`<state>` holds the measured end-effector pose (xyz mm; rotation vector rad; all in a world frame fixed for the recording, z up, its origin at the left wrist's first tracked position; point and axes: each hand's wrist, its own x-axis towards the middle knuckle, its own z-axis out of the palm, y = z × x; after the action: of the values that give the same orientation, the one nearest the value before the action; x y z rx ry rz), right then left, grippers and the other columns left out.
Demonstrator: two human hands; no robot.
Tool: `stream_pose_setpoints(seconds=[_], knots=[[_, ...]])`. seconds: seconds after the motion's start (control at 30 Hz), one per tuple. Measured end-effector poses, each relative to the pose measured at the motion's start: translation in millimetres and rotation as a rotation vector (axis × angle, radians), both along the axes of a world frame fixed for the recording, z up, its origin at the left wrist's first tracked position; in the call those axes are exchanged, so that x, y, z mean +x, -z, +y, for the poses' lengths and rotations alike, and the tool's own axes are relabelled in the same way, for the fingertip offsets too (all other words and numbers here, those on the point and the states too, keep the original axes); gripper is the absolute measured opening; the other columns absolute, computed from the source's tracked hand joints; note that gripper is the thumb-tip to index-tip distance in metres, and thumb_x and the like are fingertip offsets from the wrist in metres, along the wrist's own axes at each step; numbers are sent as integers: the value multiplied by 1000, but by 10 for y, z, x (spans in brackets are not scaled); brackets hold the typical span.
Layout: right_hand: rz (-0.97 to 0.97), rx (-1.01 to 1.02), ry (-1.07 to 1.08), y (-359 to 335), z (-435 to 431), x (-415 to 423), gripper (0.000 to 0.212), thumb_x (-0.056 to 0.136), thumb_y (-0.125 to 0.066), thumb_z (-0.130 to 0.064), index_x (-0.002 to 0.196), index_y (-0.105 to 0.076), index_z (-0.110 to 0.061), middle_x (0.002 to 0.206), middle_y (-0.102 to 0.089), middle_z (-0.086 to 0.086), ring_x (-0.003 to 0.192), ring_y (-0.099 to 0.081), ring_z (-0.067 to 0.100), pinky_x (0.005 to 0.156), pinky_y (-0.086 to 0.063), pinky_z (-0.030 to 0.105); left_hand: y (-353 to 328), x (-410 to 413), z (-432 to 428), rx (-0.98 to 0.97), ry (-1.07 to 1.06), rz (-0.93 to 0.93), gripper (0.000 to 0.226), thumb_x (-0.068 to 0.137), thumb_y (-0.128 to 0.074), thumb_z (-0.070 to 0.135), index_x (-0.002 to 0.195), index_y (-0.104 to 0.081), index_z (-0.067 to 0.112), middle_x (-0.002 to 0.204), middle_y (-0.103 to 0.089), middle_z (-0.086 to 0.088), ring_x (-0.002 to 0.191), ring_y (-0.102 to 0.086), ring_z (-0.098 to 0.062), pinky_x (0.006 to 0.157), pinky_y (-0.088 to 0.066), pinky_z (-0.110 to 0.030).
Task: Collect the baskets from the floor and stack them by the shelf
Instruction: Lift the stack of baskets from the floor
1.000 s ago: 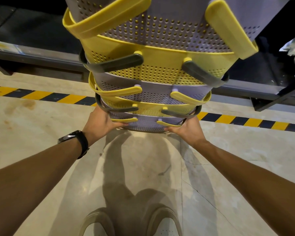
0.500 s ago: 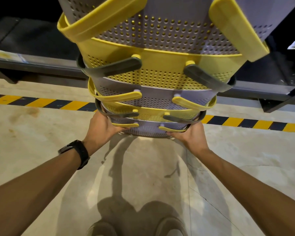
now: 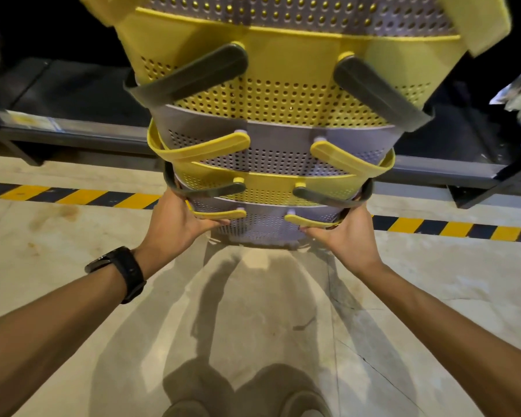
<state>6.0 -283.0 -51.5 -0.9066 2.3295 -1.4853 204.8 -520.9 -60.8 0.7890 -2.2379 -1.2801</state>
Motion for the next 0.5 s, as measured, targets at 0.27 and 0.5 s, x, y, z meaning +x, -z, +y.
stream_pose_setpoints(seconds=[0.27, 0.5], knots=[[107, -25, 14, -549, -154, -88, 95, 54, -95, -36, 133, -46, -18, 125, -64, -2, 117, -59, 10, 97, -50, 29, -658, -108, -195, -110, -35, 57, 96, 45, -94, 52, 127, -48, 34, 100, -53, 57, 100, -45, 34, 77, -37, 7], [141, -73, 30, -958, -347, -240, 84, 57, -96, -28, 124, -47, -20, 114, -62, -16, 105, -53, -19, 81, -42, -1, -1201, -215, -370, -155, -69, 81, 103, 39, -82, 78, 126, -40, 42, 93, -50, 59, 91, -45, 36, 69, -37, 8]])
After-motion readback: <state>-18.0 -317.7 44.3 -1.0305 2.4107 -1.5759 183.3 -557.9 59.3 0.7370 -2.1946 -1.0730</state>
